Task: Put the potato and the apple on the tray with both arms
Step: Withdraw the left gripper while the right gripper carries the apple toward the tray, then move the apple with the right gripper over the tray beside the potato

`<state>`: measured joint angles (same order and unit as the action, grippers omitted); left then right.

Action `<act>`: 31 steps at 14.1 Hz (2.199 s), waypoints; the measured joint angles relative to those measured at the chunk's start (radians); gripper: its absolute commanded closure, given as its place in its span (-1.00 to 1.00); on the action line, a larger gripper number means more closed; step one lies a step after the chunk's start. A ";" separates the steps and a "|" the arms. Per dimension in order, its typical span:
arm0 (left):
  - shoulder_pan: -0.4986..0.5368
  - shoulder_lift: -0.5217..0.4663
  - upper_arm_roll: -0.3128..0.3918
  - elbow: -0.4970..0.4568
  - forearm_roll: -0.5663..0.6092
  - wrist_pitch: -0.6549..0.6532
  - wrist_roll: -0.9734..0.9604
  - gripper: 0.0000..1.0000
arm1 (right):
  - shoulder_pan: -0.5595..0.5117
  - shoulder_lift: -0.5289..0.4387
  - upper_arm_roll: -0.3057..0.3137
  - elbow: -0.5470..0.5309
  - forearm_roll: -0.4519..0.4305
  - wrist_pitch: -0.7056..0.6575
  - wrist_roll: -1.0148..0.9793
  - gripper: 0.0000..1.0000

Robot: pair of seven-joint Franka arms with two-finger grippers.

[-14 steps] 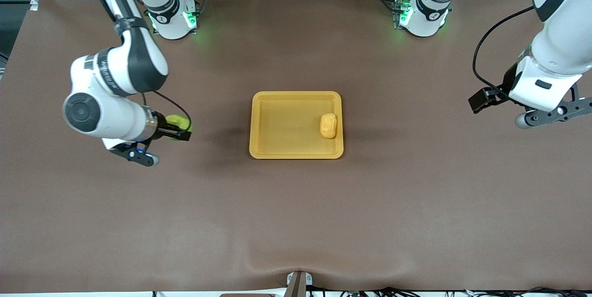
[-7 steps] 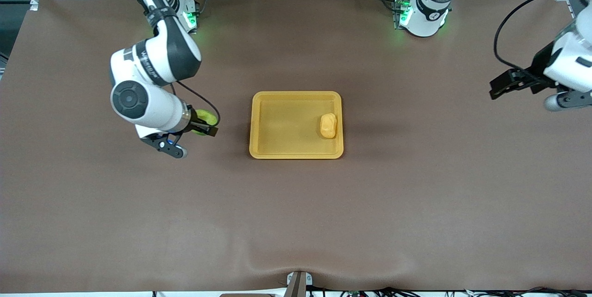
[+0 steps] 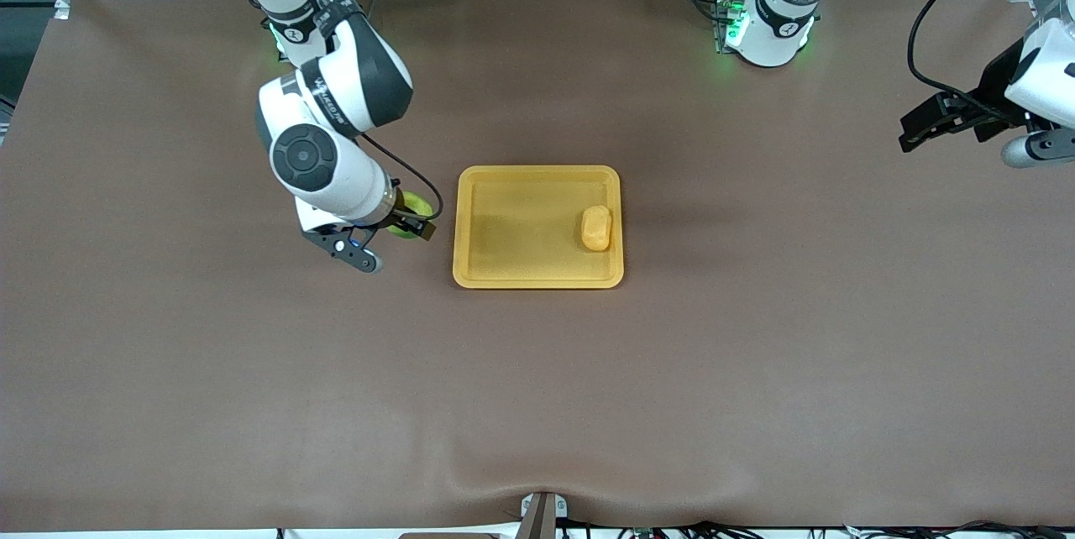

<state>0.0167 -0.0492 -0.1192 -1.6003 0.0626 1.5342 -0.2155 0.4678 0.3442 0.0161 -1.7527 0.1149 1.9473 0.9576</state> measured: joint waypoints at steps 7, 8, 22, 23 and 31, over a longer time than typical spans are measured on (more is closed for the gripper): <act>-0.001 -0.005 -0.006 0.000 -0.001 -0.037 0.000 -1.00 | 0.093 0.087 0.000 -0.003 0.000 0.135 0.145 1.00; -0.001 -0.008 -0.006 0.000 -0.001 -0.043 0.000 -1.00 | 0.105 0.099 0.000 -0.003 0.000 0.154 0.162 1.00; 0.001 -0.023 0.003 0.000 -0.001 -0.065 0.020 -1.00 | 0.194 0.202 -0.004 -0.006 -0.016 0.257 0.283 1.00; 0.001 -0.023 0.003 0.000 -0.001 -0.065 0.020 -1.00 | 0.196 0.208 -0.004 -0.006 -0.020 0.268 0.293 1.00; 0.004 -0.023 0.004 0.000 -0.001 -0.065 0.020 -1.00 | 0.215 0.246 -0.007 -0.007 -0.022 0.294 0.312 1.00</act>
<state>0.0203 -0.0722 -0.1153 -1.6004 0.0615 1.4693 -0.1954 0.6830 0.5906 0.0087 -1.7600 0.0930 2.2417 1.2696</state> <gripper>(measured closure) 0.000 0.141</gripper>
